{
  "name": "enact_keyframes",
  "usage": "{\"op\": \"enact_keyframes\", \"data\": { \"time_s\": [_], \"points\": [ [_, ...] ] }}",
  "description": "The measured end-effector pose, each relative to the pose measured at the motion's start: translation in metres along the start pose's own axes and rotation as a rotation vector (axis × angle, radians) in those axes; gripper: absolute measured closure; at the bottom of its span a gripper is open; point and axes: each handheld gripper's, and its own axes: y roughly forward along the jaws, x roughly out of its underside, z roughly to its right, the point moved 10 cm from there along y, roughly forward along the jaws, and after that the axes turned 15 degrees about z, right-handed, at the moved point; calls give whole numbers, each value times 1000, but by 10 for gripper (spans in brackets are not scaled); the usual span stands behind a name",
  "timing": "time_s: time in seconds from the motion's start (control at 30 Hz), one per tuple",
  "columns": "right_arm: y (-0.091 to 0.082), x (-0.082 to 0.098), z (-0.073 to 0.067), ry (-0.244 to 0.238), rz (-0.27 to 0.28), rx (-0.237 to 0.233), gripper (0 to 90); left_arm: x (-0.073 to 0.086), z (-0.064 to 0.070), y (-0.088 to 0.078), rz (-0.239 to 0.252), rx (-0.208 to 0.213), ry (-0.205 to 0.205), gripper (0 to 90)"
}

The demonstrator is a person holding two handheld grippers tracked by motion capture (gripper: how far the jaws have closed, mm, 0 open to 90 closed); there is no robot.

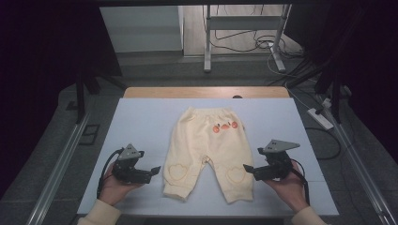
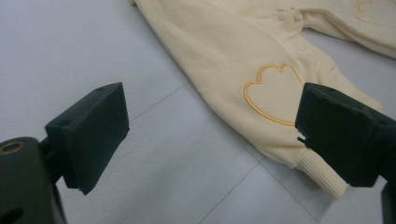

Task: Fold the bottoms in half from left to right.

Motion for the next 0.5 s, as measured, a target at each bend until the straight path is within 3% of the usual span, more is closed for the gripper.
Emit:
{"op": "enact_keyframes", "data": {
  "time_s": [0.5],
  "points": [
    [25,-21,-30,-38,5,-74,144,0,-1,0,0,-1,-2,97]
  ]
}}
